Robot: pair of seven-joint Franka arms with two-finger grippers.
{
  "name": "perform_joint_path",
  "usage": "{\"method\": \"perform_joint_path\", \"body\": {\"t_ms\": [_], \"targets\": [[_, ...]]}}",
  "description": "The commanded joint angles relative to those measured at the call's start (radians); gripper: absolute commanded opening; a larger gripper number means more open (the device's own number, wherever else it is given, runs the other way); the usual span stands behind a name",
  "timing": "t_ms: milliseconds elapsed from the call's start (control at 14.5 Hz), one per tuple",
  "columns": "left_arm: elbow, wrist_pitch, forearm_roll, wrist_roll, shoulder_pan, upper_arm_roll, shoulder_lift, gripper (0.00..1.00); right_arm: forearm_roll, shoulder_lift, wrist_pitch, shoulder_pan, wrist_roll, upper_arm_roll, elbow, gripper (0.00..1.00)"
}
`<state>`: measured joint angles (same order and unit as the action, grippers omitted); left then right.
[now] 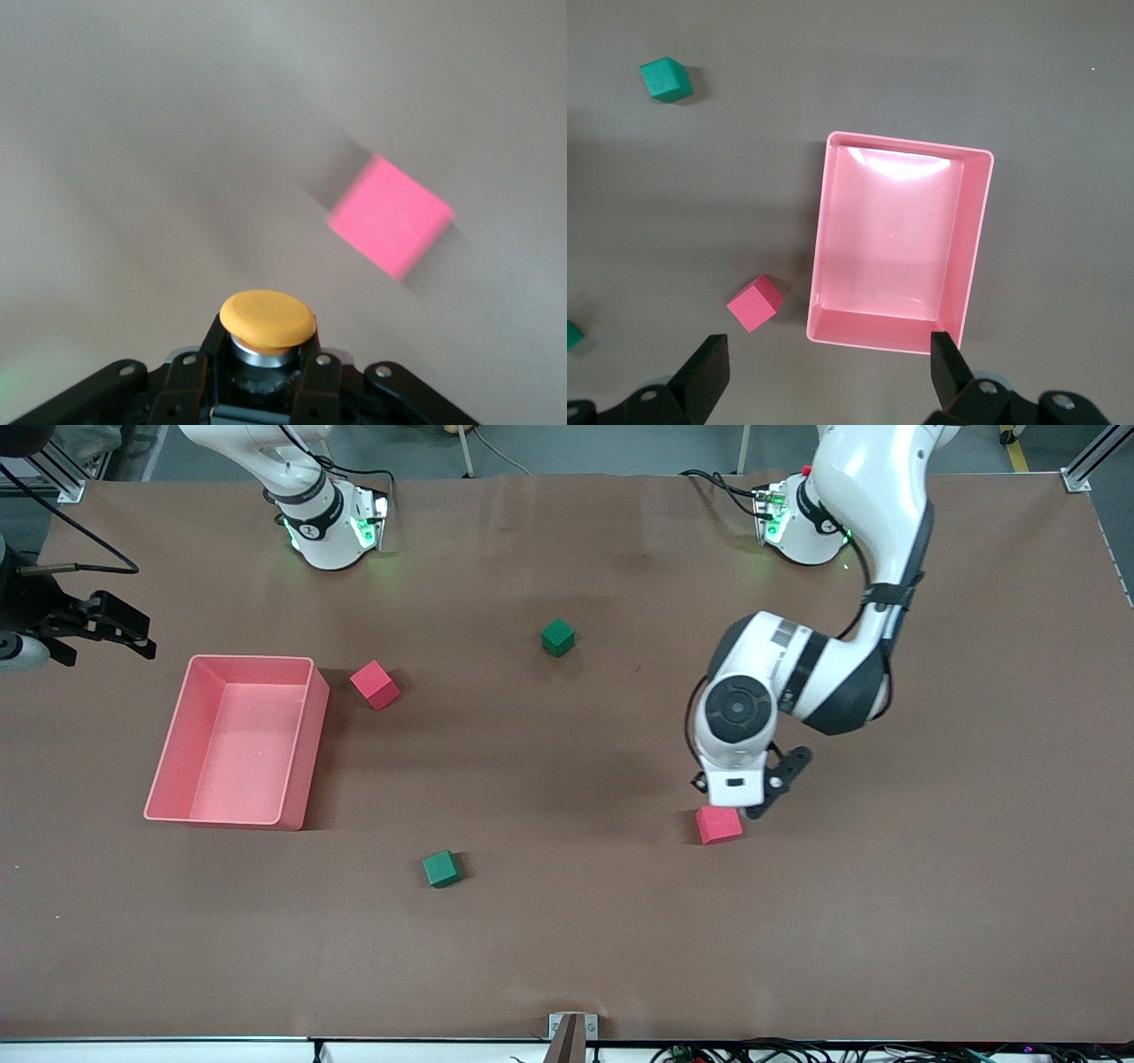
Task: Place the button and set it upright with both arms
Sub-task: 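Lift the button with the left gripper and carry it aside, then rotate the left gripper to hold the button cap upward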
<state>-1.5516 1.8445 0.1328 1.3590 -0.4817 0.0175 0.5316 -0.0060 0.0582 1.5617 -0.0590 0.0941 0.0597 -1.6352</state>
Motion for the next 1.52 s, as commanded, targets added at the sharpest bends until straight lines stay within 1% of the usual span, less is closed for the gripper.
{"method": "perform_joint_path", "body": {"t_ms": [0,138,277,484,622,761,899,1037,1176,1314,1452], "targets": [[-0.039,-0.03,0.069,0.145,0.049,-0.004,-0.025,0.0,0.003,0.028,0.006,-0.01,0.001,0.0,-0.029,1.0],[-0.062,-0.028,0.172,0.195,0.077,-0.004,-0.022,0.0,0.003,0.028,0.004,-0.01,0.001,0.0,-0.029,1.0],[-0.088,-0.027,0.232,0.213,0.124,-0.004,-0.022,0.0,0.003,0.028,0.006,-0.01,0.001,0.0,-0.028,1.0],[-0.125,-0.008,0.417,0.296,0.196,-0.005,-0.012,0.0,0.003,0.025,0.014,-0.012,0.001,0.0,-0.028,1.0],[-0.148,0.036,0.5,0.357,0.216,-0.004,0.013,0.0,0.003,0.019,0.018,-0.01,0.001,0.0,-0.028,1.0],[-0.151,0.062,0.65,0.51,0.259,-0.007,0.041,0.0,0.003,0.014,0.018,-0.012,0.001,0.0,-0.026,1.0],[-0.168,0.073,0.779,0.612,0.268,-0.005,0.076,0.0,0.003,0.014,0.018,-0.013,0.001,0.0,-0.026,1.0],[-0.203,0.082,0.957,0.766,0.294,-0.005,0.099,0.0,0.003,0.012,0.015,-0.016,0.001,0.0,-0.026,1.0],[-0.249,0.082,1.104,0.917,0.299,-0.005,0.117,0.0,0.003,0.006,0.015,-0.021,0.001,0.0,-0.026,1.0],[-0.29,0.068,1.209,1.044,0.321,-0.004,0.117,0.0,0.003,-0.003,0.02,-0.027,0.001,0.0,-0.025,1.0],[-0.307,0.032,1.275,1.188,0.322,-0.004,0.129,0.0,0.003,-0.014,0.02,-0.033,0.001,0.0,-0.018,1.0]]}}
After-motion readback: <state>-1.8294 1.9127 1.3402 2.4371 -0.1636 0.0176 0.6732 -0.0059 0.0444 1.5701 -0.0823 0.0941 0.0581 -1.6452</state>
